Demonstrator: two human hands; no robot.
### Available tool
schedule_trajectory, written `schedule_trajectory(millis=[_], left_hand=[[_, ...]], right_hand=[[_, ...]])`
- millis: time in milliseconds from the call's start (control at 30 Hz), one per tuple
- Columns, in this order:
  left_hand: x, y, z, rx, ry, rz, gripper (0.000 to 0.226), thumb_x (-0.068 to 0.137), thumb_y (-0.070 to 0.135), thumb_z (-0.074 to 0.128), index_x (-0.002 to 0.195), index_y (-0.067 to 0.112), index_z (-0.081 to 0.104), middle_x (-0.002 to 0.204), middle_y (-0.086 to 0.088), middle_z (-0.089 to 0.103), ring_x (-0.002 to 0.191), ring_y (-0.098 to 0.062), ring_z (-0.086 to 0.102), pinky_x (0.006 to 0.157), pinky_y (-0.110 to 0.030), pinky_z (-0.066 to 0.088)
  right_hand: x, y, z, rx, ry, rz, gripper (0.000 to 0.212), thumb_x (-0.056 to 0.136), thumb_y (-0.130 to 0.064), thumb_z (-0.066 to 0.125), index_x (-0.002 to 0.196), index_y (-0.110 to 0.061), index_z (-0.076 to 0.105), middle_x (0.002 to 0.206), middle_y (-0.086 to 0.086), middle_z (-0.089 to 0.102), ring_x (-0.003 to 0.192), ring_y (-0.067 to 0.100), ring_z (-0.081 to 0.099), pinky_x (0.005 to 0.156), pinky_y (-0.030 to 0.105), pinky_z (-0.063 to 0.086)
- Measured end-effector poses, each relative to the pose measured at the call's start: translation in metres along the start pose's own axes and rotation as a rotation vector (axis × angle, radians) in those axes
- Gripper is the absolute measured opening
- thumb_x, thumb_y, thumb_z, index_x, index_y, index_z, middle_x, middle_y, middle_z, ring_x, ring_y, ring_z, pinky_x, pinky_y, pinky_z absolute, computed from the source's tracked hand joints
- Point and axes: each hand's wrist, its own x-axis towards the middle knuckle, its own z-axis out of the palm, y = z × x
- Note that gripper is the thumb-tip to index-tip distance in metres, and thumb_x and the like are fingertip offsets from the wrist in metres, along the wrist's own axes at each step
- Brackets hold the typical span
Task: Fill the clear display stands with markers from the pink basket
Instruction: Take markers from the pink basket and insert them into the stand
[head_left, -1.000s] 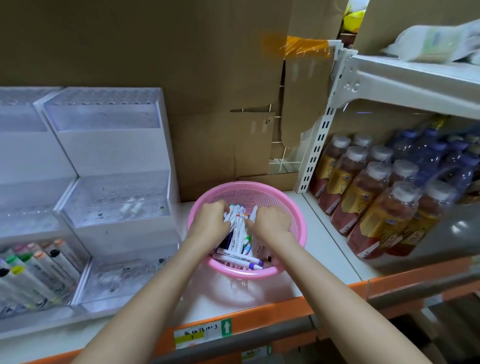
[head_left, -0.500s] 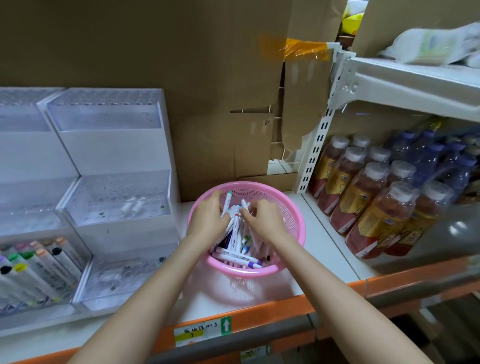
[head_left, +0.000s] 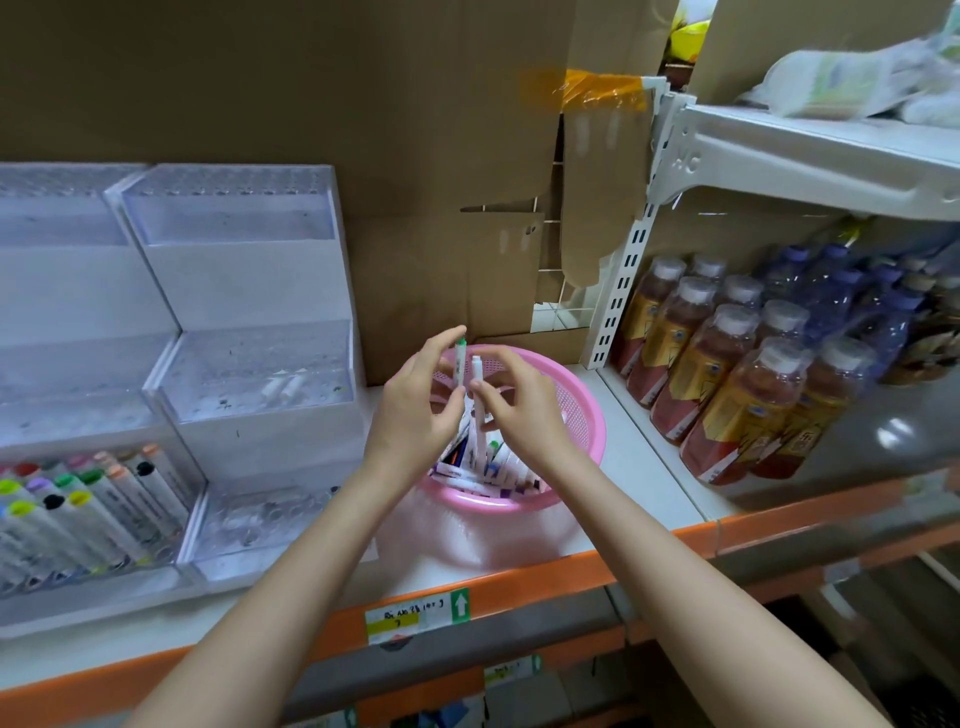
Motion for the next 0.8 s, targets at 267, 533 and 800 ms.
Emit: schedule_trajectory(millis=[267,533,800], left_hand=[[-0.015,0.01,-0.064,-0.01,0.156,0.07,0.047,0.083,0.008,0.064,0.123,0.027,0.051,0.08,0.017,0.054,0.067,-0.006,0.06,0.065,-0.008,0.047],[-0.047,-0.015,-0.146,0.069,0.208,0.03,0.038,0.086,0.006,0.065,0.117,0.023,0.052,0.082,0.018,0.055,0.07,-0.007,0.062,0.064,-0.011,0.05],[-0.073,-0.04,-0.22,0.127,0.262,-0.017,0.024,0.084,0.01,0.07,0.105,0.016,0.06,0.084,0.011,0.062,0.075,-0.005,0.064,0.07,-0.012,0.052]], right_hand=[[-0.006,-0.049,0.035,0.115,0.114,-0.189,0.021,0.089,-0.023,0.066,0.107,-0.028,0.059,0.074,-0.006,0.064,0.064,0.013,0.063,0.062,0.035,0.053],[-0.019,-0.093,0.104,0.214,0.041,-0.223,0.019,0.092,-0.017,0.062,0.11,-0.022,0.057,0.07,-0.003,0.064,0.061,0.017,0.061,0.063,0.051,0.055],[-0.035,-0.131,0.175,0.232,-0.027,-0.235,0.024,0.092,-0.014,0.063,0.108,-0.03,0.055,0.073,-0.003,0.065,0.064,0.022,0.065,0.064,0.051,0.056]])
